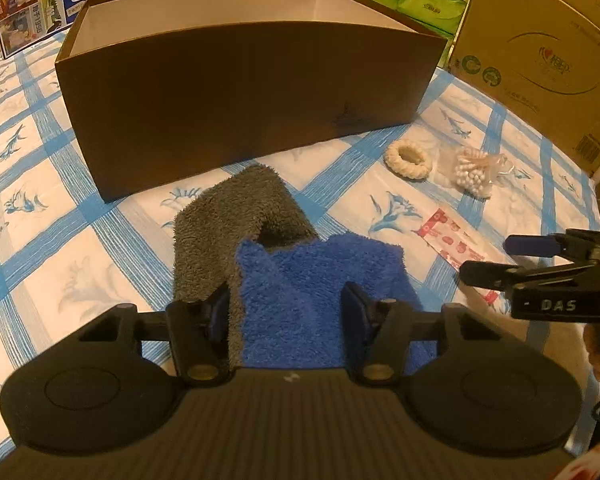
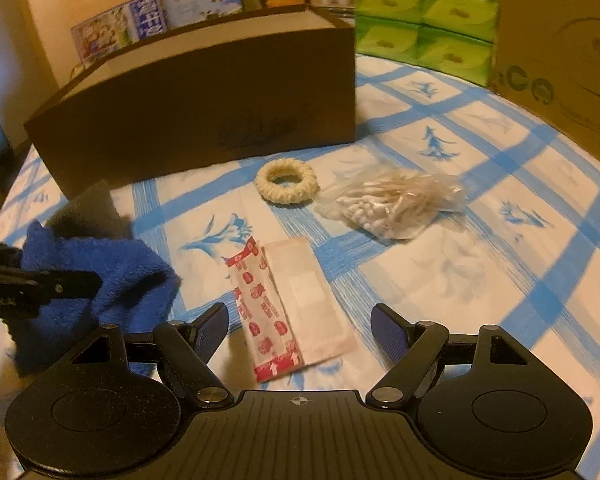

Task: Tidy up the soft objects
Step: 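Grasp the red-and-white packet with the right tool, then grasp the blue towel and grey cloth with the left tool and lift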

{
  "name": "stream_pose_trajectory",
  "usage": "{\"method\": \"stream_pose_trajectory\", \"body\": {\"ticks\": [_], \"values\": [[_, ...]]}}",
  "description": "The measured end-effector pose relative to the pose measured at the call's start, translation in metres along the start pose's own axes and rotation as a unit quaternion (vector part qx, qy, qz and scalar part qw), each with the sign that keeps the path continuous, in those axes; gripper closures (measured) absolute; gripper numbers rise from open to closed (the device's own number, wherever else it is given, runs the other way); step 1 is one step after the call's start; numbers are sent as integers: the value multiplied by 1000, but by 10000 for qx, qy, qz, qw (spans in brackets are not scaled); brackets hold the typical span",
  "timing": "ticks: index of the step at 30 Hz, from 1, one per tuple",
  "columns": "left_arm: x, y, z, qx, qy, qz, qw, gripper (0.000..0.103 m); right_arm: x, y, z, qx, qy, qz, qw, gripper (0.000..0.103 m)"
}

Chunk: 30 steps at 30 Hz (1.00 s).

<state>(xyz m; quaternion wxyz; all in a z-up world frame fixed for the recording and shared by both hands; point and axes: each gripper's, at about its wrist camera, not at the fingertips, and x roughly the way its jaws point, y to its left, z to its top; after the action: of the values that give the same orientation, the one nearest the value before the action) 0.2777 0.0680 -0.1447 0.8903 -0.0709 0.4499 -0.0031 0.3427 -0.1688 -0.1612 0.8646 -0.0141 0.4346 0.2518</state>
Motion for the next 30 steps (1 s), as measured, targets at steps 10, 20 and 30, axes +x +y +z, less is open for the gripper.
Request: {"method": "stream_pose_trajectory", "body": {"ticks": [10,20,30], "values": [[1,0,1,31,27,8,10000,49,11,12,1,-600,36,-44,9982,49],[1,1,2,8,52,-9,10000,49,4,20,3,-619,180,182,9977,84],[4,1,8,71,54,89,9999,72,1,21,1,-290,186,325,9989,98]]}}
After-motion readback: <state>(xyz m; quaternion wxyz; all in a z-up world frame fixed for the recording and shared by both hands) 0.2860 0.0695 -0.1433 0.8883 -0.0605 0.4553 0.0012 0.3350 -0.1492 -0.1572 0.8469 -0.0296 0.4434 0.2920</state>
